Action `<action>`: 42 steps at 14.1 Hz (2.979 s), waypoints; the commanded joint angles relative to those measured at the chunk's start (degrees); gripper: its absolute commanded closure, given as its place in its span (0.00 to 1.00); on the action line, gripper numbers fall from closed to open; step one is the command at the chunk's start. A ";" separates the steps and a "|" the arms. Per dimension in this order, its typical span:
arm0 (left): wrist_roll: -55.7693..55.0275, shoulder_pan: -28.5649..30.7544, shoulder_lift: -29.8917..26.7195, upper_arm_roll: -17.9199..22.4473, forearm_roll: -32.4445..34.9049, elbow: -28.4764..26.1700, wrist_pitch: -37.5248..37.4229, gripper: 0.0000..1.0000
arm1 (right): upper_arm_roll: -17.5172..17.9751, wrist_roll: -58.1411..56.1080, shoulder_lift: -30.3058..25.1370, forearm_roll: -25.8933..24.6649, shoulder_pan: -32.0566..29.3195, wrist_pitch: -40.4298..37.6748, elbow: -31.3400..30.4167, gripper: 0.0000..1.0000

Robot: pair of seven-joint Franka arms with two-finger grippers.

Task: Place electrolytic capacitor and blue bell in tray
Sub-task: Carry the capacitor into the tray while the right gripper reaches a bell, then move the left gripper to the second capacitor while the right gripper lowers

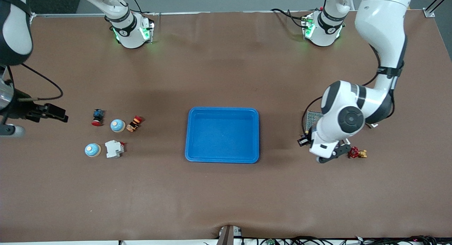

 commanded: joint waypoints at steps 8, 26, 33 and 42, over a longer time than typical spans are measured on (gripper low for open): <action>-27.02 -12.78 10.31 0.41 -1.25 12.12 -0.24 1.00 | 0.01 -5.69 3.20 0.12 0.54 8.65 -9.88 0.00; -38.37 -17.71 12.70 0.93 -5.57 12.56 3.11 0.00 | 0.01 -7.80 3.11 0.39 0.10 25.35 -28.62 0.00; -20.03 -7.88 0.39 1.11 -5.39 11.51 -12.17 0.00 | -0.08 -11.66 5.57 -0.05 0.11 30.46 -31.43 0.00; 7.66 6.62 -11.91 1.02 1.20 -5.09 -15.70 0.00 | 0.01 -12.99 8.12 -0.05 0.11 38.45 -35.38 0.00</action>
